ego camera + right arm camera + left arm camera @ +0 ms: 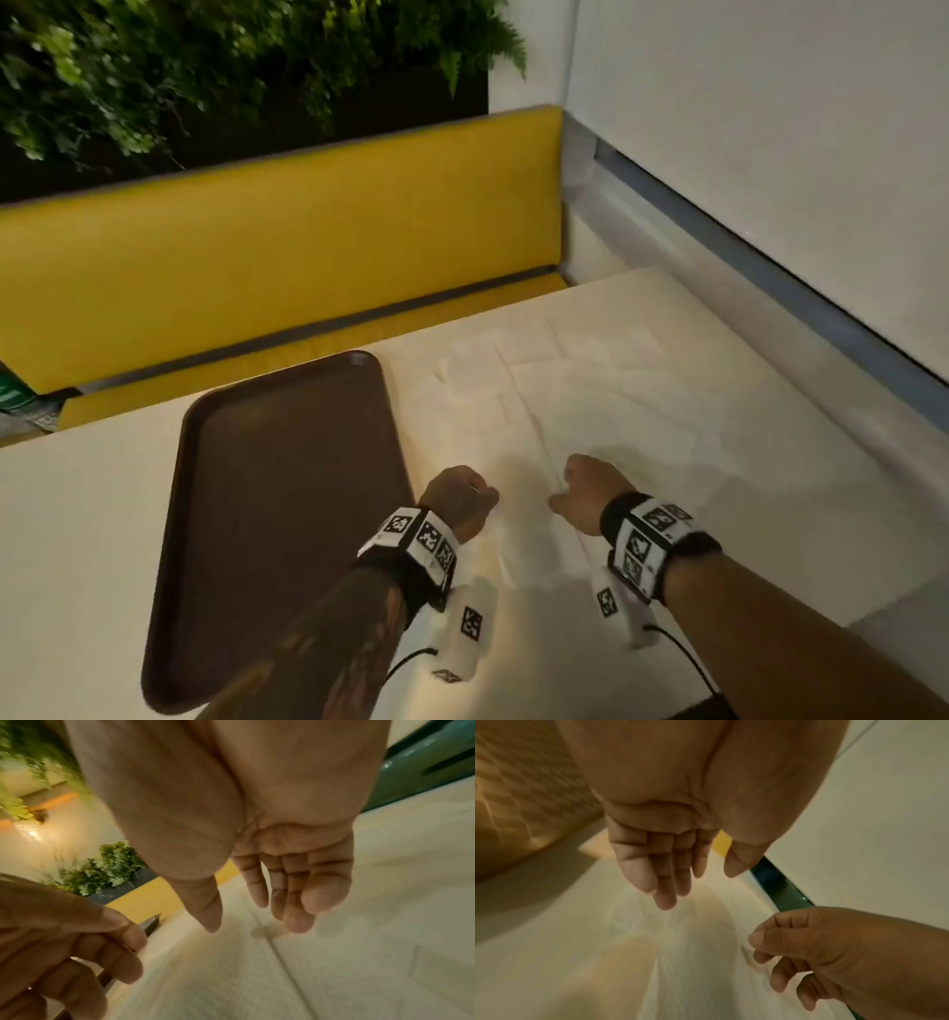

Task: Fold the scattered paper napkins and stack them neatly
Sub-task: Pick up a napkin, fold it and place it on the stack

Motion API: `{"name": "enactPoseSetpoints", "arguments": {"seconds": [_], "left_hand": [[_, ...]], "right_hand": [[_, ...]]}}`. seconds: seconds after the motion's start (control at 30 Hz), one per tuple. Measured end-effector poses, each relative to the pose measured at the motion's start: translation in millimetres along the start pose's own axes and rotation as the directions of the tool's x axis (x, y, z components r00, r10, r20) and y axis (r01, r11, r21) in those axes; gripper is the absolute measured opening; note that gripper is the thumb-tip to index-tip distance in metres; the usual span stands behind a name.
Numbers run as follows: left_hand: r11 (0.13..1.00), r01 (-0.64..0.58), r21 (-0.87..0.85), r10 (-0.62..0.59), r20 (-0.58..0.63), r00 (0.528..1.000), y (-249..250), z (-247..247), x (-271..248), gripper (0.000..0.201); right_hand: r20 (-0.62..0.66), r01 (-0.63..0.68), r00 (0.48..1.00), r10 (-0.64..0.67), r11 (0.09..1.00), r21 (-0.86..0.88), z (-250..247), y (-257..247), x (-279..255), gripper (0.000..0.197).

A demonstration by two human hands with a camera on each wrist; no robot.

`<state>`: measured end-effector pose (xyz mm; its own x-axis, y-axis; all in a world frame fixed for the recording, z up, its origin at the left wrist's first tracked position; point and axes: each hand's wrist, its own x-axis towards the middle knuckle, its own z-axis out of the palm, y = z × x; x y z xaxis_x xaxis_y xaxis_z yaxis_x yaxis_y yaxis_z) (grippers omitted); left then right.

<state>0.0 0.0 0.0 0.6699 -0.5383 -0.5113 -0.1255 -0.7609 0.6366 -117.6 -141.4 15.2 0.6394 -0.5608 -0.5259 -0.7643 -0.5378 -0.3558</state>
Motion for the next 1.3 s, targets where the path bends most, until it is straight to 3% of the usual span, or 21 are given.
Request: {"name": "enactPoseSetpoints", "arguments": {"seconds": [0.1, 0.27, 0.37, 0.47, 0.6, 0.7, 0.8, 0.87, 0.97, 1.07, 1.2, 1.3], "left_hand": [[0.989, 0.049, 0.141, -0.048, -0.013, 0.999, 7, 5, 11, 0.043], [0.956, 0.086, 0.282, -0.083, -0.023, 0.996, 14, 5, 19, 0.043], [0.96, 0.095, 0.265, -0.092, -0.023, 0.995, 15, 6, 22, 0.034], [0.97, 0.104, 0.219, -0.096, -0.047, 0.994, 17, 5, 21, 0.033], [0.973, 0.106, 0.206, -0.097, -0.054, 0.994, 19, 4, 15, 0.048], [0.994, 0.021, 0.107, -0.01, -0.108, 0.994, 25, 2, 9, 0.049], [0.982, -0.102, -0.161, 0.101, -0.014, 0.995, 39, -1, 1, 0.033], [0.887, -0.041, -0.46, 0.103, 0.11, 0.989, 50, -7, -8, 0.04], [0.746, -0.048, -0.664, 0.192, 0.145, 0.971, 56, -18, -18, 0.04], [0.666, -0.089, -0.741, 0.245, 0.105, 0.964, 53, -29, -19, 0.034], [0.625, -0.15, -0.766, 0.27, 0.032, 0.962, 37, -40, -17, 0.019], [0.636, -0.158, -0.755, 0.249, 0.007, 0.968, 26, -52, -18, 0.015]], "right_hand": [[-0.008, -0.056, 0.998, 0.057, 0.998, 0.033, -1, -3, 11, 0.046], [0.004, -0.092, 0.996, 0.092, 0.994, 0.066, -6, -10, 20, 0.031], [0.041, -0.106, 0.994, 0.102, 0.99, 0.093, -3, -10, 29, 0.023], [0.061, -0.067, 0.996, 0.062, 0.995, 0.077, -4, -12, 33, 0.018], [0.037, 0.034, 0.999, -0.037, 0.996, 0.078, -16, -15, 27, 0.017], [-0.066, 0.123, 0.991, -0.113, 0.978, 0.169, -26, -21, 19, 0.02], [-0.189, 0.255, 0.957, -0.219, 0.947, 0.193, -35, -34, 3, 0.025], [-0.252, 0.363, 0.916, -0.313, 0.913, 0.185, -39, -45, -8, 0.02], [-0.259, 0.471, 0.87, -0.42, 0.863, 0.184, -45, -59, -21, 0.006], [-0.243, 0.52, 0.849, -0.469, 0.821, 0.234, -48, -62, -28, 0.004], [-0.274, 0.542, 0.837, -0.473, 0.785, 0.3, -55, -52, -31, 0.011], [-0.43, 0.472, 0.85, -0.304, 0.803, 0.365, -66, -40, -25, 0.008]]}}
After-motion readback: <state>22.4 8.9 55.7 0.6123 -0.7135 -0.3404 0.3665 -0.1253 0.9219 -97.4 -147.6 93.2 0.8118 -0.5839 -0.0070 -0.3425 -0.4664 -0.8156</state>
